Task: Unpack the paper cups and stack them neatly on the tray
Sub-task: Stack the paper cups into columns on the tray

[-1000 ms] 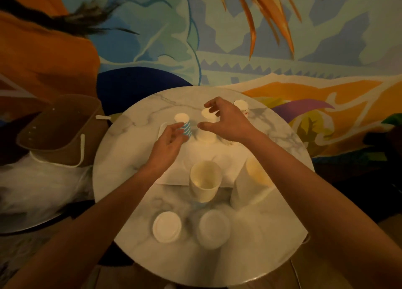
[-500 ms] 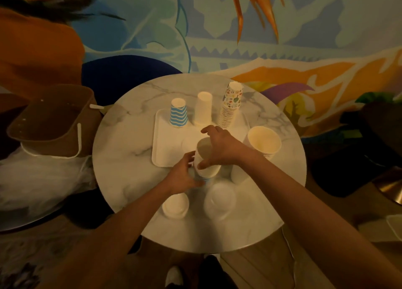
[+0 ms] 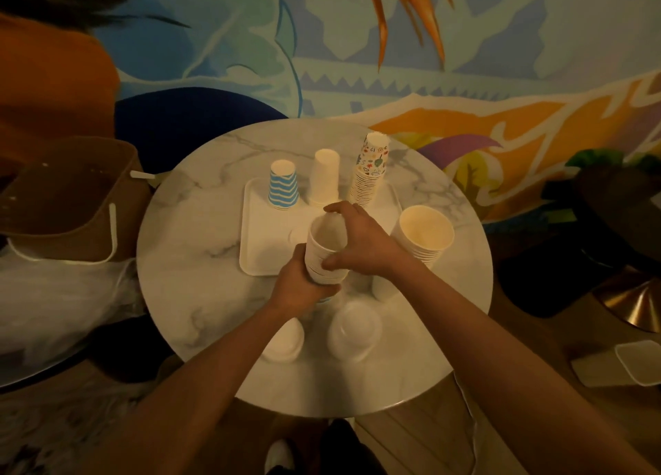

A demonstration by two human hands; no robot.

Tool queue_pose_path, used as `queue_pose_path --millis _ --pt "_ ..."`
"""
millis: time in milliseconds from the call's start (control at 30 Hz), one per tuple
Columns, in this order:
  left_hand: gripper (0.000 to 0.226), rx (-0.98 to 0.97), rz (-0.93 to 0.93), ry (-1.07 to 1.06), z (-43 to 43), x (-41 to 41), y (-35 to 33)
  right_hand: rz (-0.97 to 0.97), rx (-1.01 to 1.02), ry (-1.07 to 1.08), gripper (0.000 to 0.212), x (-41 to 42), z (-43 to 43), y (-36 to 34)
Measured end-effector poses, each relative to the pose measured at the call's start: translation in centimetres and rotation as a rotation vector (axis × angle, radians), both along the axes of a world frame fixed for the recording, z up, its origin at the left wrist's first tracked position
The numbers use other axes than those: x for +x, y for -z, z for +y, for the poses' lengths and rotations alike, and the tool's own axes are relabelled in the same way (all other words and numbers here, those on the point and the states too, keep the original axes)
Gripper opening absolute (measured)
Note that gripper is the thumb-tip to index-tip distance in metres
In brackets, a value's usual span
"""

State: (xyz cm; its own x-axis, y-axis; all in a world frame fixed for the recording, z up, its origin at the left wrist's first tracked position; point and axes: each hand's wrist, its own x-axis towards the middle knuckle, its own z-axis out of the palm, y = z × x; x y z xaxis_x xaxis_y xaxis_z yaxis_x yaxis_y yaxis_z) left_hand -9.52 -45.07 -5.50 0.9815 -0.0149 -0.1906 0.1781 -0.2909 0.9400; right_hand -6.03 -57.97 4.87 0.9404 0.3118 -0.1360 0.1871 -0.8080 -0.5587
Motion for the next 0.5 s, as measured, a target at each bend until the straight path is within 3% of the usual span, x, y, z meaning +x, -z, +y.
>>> queue_pose_path --millis 100,200,267,400,500 --pt "0.083 0.001 -0.045 -0.04 1.2 0.6 -1.3 0.0 0.24 0.1 0.092 0.5 0.6 -0.3" --pt "0.075 0.02 -0.103 -0.073 2.5 1.3 -2.6 0.022 0.457 0.152 0.078 0.8 1.6 -0.1" --pt "0.075 0.011 -0.126 -0.079 3.5 1.6 -3.3 0.049 0.512 0.162 0.07 1.0 2.4 0.5" --pt "0.093 -0.054 -0.163 -0.058 5.3 2.0 -4.1 0.096 0.579 0.208 0.077 1.8 4.0 1.4" --pt "0.093 -0.064 -0.2 -0.054 5.9 2.6 -4.4 0.11 0.62 0.212 0.074 2.5 4.8 1.3"
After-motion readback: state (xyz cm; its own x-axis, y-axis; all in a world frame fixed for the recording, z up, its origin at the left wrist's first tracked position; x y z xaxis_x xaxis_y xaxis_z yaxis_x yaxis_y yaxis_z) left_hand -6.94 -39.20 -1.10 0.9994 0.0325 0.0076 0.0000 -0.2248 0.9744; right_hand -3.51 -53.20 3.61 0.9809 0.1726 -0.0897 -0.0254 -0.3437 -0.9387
